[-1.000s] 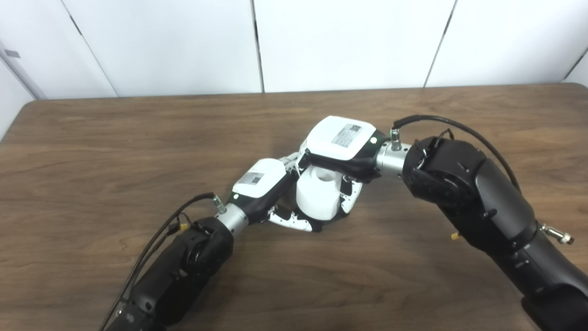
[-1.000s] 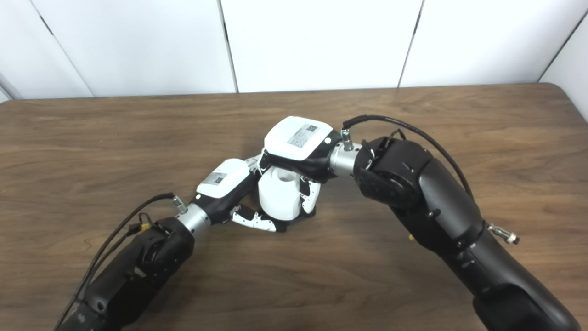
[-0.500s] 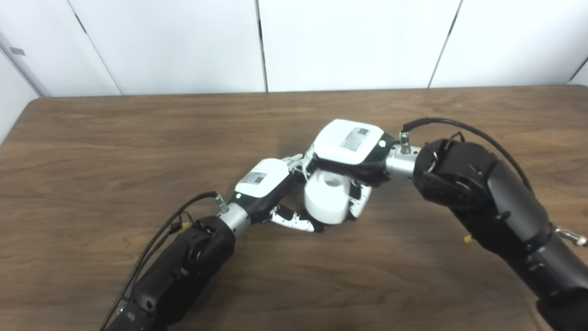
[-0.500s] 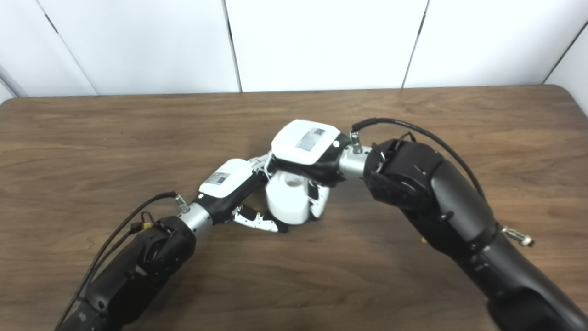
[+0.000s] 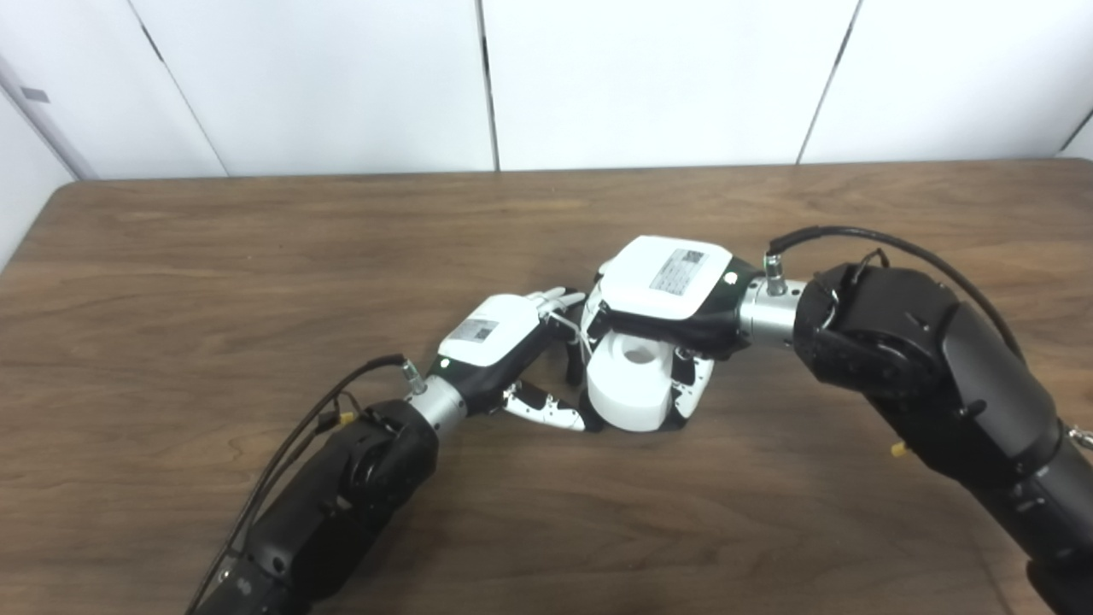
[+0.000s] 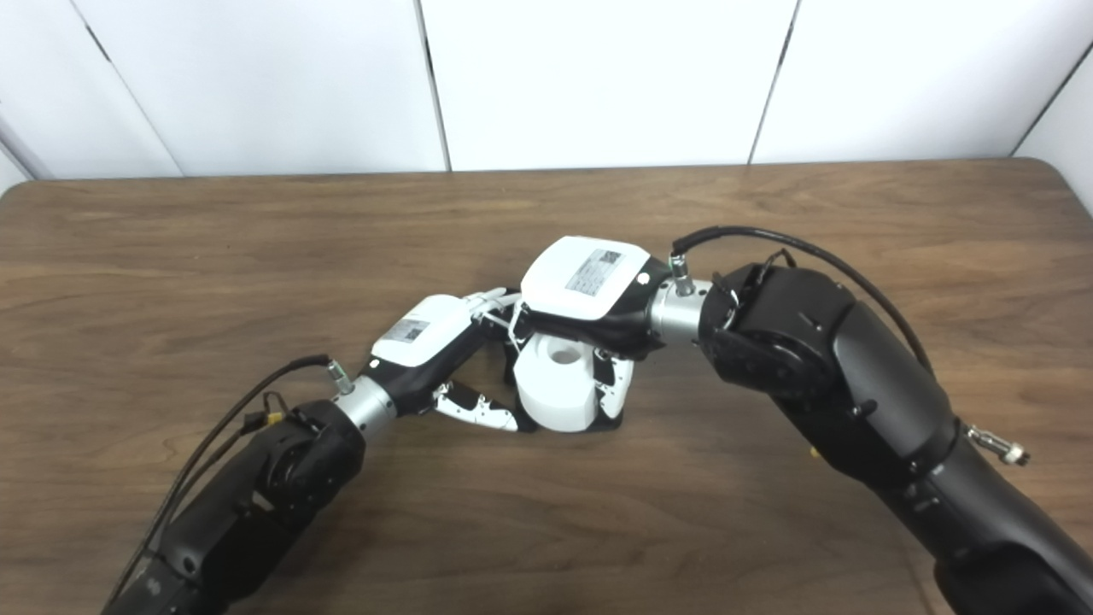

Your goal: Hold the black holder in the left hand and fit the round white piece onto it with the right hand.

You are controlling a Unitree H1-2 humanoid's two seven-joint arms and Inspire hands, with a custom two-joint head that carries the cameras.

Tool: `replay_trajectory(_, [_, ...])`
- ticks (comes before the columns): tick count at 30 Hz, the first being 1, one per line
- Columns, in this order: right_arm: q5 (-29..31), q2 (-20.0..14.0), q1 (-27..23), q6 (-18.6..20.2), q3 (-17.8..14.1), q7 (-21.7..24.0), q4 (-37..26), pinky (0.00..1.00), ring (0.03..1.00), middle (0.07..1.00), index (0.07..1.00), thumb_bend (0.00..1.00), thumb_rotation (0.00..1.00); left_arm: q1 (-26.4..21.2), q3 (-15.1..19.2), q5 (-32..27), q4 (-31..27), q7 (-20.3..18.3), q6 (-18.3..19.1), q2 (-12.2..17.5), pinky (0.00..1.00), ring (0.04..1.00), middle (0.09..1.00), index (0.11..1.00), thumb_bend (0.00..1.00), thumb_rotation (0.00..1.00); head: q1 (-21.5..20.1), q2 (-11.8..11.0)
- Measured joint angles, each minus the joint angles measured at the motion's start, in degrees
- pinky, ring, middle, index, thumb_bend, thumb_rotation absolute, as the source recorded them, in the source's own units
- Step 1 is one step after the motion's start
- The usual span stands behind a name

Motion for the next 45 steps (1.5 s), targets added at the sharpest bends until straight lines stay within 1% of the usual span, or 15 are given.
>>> replay_trajectory(4, [0.0, 0.07, 0.12, 0.03, -0.15, -0.03, 0.01, 0.84, 0.772, 0.718, 0.481, 0.53, 0.14, 0.04, 0.01, 0.0, -0.43, -0.48, 0.43, 0.01, 0.91, 0.954, 0.926, 0.486, 0.52, 0.07, 0.0, 0.0])
replay_trajectory(7, [-0.02, 0.23, 0.6, 0.15, -0.59, -0.34, 0.01, 0.8, 0.757, 0.724, 0.491, 0.52, 0.15, 0.08, 0.02, -0.01, -0.51, -0.51, 0.43, 0.02, 0.91, 0.953, 0.929, 0.486, 0.52, 0.07, 0.09, 0.0])
replay_trajectory(8, [-0.07, 0.33, 0.85, 0.28, -0.84, -0.54, 0.01, 0.78, 0.753, 0.741, 0.654, 0.73, 0.18, 0.08, 0.02, -0.01, -0.51, -0.51, 0.43, 0.03, 0.91, 0.954, 0.93, 0.486, 0.52, 0.07, 0.0, -0.17])
replay_trajectory(9, [-0.11, 0.43, 1.14, 0.37, -1.06, -0.76, 0.01, 0.78, 0.762, 0.773, 0.757, 0.82, 0.2, 0.07, 0.02, -0.01, -0.51, -0.53, 0.43, 0.04, 0.91, 0.954, 0.93, 0.486, 0.52, 0.07, 0.0, -0.17])
replay_trajectory(10, [-0.18, 0.55, 1.39, 0.47, -1.27, -0.9, 0.01, 0.77, 0.776, 0.811, 0.835, 0.86, 0.22, 0.08, 0.02, -0.02, -0.52, -0.54, 0.43, 0.04, 0.91, 0.954, 0.929, 0.487, 0.52, 0.07, 0.0, -0.26])
replay_trajectory(11, [-0.34, 0.67, 1.59, 0.58, -1.4, -1.02, 0.01, 0.75, 0.796, 0.867, 0.933, 0.92, 0.24, 0.07, 0.02, -0.03, -0.52, -0.56, 0.43, 0.04, 0.91, 0.953, 0.929, 0.487, 0.52, 0.07, 0.0, -0.26])
replay_trajectory(13, [-1.1, 0.92, 1.93, 0.76, -1.78, -1.31, -0.02, 0.73, 0.827, 0.945, 0.983, 0.98, 0.26, 0.06, 0.02, -0.02, -0.52, -0.57, 0.41, 0.06, 0.9, 0.947, 0.925, 0.487, 0.52, 0.07, 0.0, -0.26])
replay_trajectory(14, [-1.5, 1.03, 2.05, 0.81, -2.01, -1.45, -0.03, 0.72, 0.834, 0.971, 0.993, 0.99, 0.26, 0.06, 0.01, -0.02, -0.52, -0.57, 0.41, 0.06, 0.9, 0.947, 0.924, 0.487, 0.52, 0.07, 0.0, -0.26])
replay_trajectory(16, [-2.82, 1.28, 2.26, 0.86, -2.28, -1.62, -0.21, 0.71, 0.837, 0.987, 0.999, 1.0, 0.27, 0.05, 0.0, 0.02, -0.52, -0.57, 0.39, 0.06, 0.9, 0.946, 0.923, 0.487, 0.52, 0.07, 0.0, -0.26])
replay_trajectory(22, [-5.26, 2.18, 2.54, 1.08, -3.04, -1.58, -0.41, 0.71, 0.83, 0.987, 1.0, 1.0, 0.28, 0.01, -0.03, 0.06, -0.53, -0.58, 0.21, 0.09, 0.9, 0.951, 0.928, 0.487, 0.52, 0.07, -0.18, -0.26])
replay_trajectory(28, [-4.78, 2.18, 2.19, 1.16, -4.98, -1.26, -0.27, 0.71, 0.822, 0.98, 1.0, 1.0, 0.27, 0.04, -0.03, -0.23, -0.53, -0.6, -0.23, 0.1, 0.89, 0.947, 0.932, 0.486, 0.52, 0.07, -0.26, -0.35])
replay_trajectory(35, [-4.56, 2.18, 1.45, 1.29, -5.4, -0.33, -0.29, 0.72, 0.818, 0.975, 1.0, 1.0, 0.26, 0.04, -0.02, -1.91, -0.52, -0.98, -0.52, 0.11, 0.91, 0.954, 0.937, 0.486, 0.52, 0.07, -0.26, -0.44])
replay_trajectory(45, [-4.06, 2.18, 1.28, 1.71, -6.56, 1.66, -1.13, 0.71, 0.821, 0.982, 1.0, 1.0, 0.26, -0.1, -0.15, -1.92, -0.44, -1.0, -1.07, 0.22, 0.89, 0.951, 0.935, 0.486, 0.52, 0.07, -0.35, -0.53])
